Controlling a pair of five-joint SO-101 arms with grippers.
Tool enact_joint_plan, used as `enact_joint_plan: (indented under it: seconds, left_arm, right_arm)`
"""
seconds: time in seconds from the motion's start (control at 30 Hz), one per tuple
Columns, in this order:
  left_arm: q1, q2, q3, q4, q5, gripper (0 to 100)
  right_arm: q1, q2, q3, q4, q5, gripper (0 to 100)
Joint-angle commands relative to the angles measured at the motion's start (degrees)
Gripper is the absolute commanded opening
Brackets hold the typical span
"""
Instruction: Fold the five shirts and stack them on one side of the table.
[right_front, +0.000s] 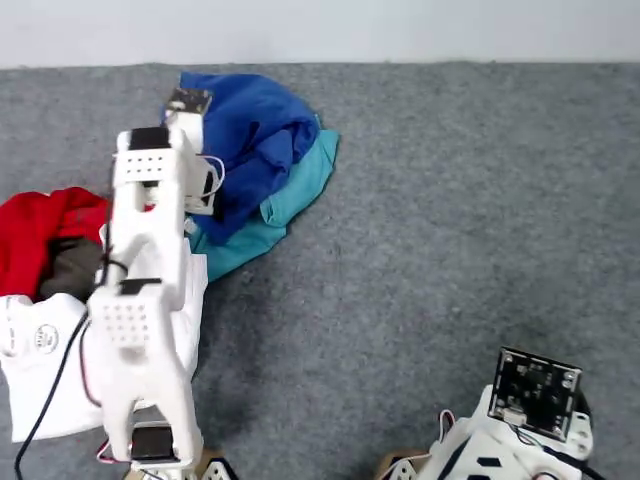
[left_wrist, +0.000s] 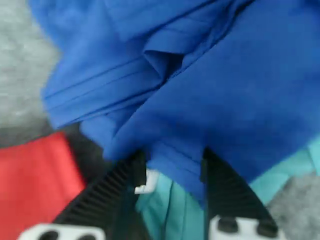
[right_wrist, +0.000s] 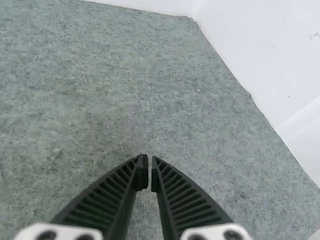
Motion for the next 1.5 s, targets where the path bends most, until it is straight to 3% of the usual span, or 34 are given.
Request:
enact_joint_plan:
  seconds: [0.0, 0.1, 0.23, 0.33, 0.7, 1.1, 1.47]
  left_arm:
    - [1.49, 11.96, -24.22, 9.14, 0.0, 18]
    - [1.49, 21.1, -38.55, 11.69, 0.35, 16]
    - [0.53, 29.98, -52.44, 11.69, -0.09, 0]
    - [-0.97, 30.33, -55.34, 11.78, 0.26, 1]
    - [-11.34, 7.38, -55.08, 11.78, 0.35, 1]
    - [-28.66, -18.29, -54.73, 11.87, 0.35, 1]
    - [-32.44, -33.67, -52.7, 11.87, 0.35, 1]
  right_arm:
    - [0.66, 0.57, 0.0, 0.4, 0.53, 3.3]
    - [0.66, 0.57, 0.0, 0.4, 0.53, 3.2]
    - [0.66, 0.57, 0.0, 0.4, 0.53, 3.2]
    - [0.66, 0.57, 0.0, 0.4, 0.53, 3.1]
    - [0.66, 0.57, 0.09, 0.4, 0.44, 3.0]
    - [0.66, 0.57, 0.09, 0.4, 0.26, 3.0]
    - [0.66, 0.57, 0.09, 0.4, 0.26, 3.0]
